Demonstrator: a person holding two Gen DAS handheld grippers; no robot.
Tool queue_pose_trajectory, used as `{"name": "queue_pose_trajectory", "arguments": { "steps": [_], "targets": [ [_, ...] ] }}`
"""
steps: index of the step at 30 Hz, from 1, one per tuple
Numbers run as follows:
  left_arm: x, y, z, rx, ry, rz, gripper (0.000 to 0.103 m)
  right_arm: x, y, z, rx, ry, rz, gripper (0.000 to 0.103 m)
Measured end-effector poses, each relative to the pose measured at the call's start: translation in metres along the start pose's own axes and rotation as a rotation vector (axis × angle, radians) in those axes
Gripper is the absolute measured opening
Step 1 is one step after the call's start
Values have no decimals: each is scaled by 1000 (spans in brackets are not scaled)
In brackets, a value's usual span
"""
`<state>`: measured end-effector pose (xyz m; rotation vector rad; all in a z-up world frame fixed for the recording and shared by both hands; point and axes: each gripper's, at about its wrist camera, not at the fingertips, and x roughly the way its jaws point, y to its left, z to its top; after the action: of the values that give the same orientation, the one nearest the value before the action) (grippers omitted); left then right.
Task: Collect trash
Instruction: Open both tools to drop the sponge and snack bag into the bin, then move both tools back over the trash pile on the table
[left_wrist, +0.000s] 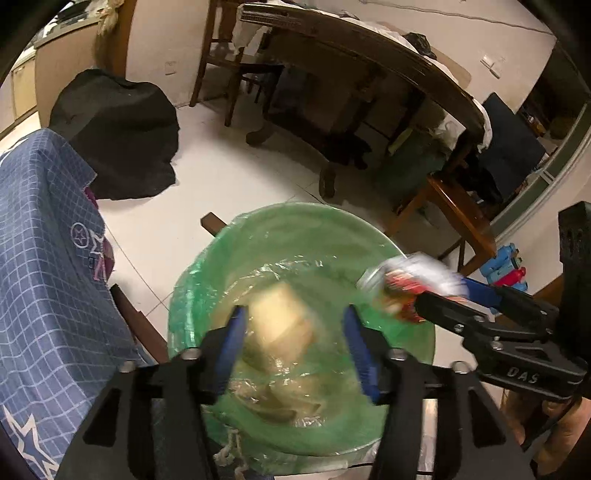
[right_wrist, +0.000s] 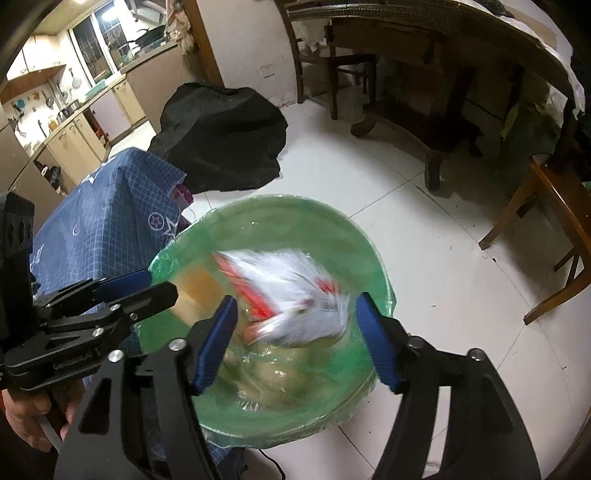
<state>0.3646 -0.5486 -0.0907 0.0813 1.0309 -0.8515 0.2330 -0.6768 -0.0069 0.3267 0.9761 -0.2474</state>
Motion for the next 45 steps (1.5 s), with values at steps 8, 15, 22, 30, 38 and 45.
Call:
{"name": "queue_pose_trajectory", "arguments": {
  "steps": [8, 15, 22, 30, 38, 45],
  "targets": [
    [-16, 2, -3, -3, -24, 14, 64, -11, -6, -4, 31, -35, 11, 67],
    [-79, 15, -37, 36, -97, 4, 69, -52, 31, -21, -52, -162, 99, 71],
    [-190, 99, -105, -38, -209, 79, 70, -68, 131, -59, -285, -212, 264, 72],
    [-341, 256, -207, -355, -381, 353, 74, -57, 270, -100, -591, -161, 450, 72],
    [-413, 396, -303, -743, -437, 426, 69, -51, 366, -137, -805, -112, 551, 72],
    [-393, 425, -292, -707, -369, 332, 59, -48, 403, -151, -931, -78, 565, 72]
  ]
}}
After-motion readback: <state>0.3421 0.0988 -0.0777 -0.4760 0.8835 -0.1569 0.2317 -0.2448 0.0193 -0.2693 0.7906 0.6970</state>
